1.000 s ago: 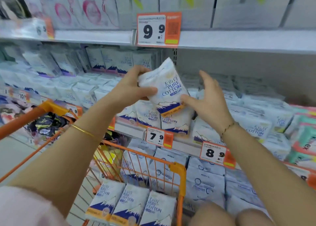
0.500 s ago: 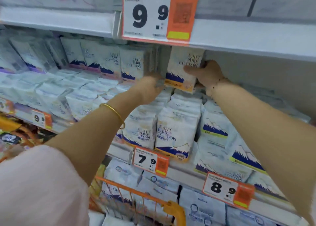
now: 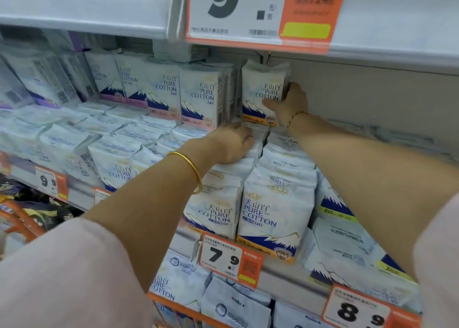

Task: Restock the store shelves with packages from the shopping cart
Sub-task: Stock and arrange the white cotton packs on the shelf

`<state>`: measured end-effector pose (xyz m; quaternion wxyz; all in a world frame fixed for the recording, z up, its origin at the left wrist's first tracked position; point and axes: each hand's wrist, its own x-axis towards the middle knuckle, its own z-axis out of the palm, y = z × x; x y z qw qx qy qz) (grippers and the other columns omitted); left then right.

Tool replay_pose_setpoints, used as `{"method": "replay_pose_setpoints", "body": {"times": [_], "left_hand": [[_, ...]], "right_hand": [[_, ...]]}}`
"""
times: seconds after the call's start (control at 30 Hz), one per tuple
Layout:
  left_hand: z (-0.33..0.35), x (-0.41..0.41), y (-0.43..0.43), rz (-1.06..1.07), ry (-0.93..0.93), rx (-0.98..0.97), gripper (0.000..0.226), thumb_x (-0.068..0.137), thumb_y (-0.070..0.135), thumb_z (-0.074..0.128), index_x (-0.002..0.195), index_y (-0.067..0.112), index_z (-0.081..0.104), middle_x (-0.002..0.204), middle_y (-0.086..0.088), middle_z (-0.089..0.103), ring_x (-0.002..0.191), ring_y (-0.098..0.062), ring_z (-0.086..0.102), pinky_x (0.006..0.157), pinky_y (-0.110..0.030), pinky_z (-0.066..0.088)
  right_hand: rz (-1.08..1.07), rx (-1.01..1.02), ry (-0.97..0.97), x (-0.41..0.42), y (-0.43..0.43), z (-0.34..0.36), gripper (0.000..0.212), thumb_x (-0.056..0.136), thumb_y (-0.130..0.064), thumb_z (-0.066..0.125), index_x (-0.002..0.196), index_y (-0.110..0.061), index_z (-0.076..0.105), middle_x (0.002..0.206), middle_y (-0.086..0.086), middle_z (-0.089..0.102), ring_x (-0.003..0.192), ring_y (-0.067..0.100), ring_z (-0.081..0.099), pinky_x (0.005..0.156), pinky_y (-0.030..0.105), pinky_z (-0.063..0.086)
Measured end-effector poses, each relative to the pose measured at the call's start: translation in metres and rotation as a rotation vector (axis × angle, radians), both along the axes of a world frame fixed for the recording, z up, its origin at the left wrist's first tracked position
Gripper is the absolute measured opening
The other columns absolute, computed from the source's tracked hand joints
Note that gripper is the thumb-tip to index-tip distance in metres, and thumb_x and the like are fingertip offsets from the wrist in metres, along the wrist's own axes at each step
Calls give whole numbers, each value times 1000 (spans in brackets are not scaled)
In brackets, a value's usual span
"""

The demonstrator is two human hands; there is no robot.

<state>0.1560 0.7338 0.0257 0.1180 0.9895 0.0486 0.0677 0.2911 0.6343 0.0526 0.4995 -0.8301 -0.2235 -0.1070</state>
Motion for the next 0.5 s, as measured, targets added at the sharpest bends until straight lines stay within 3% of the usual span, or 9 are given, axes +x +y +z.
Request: {"method": "replay_pose_setpoints", "body": {"times": [0.27,0.5], "left_hand": [[2,-3,-2,24,28,-61,42,102,26,28,138,7,39,146,-16,34,134,-30,31,109,-32,25],[7,-10,-2,45,-6,-82,41,102,26,29,135,7,42,142,-16,40,129,-30,38,104,-32,30]], "right_hand": [[-30,-65,125,13,22,7,53,88,-28,64,128,-1,40,131,12,51,119,26,52,81,24,40],[16,-121,202,6,28,8,36,90,-19,59,121,0,56,121,14,61,103,25,59,80,25,45]]}}
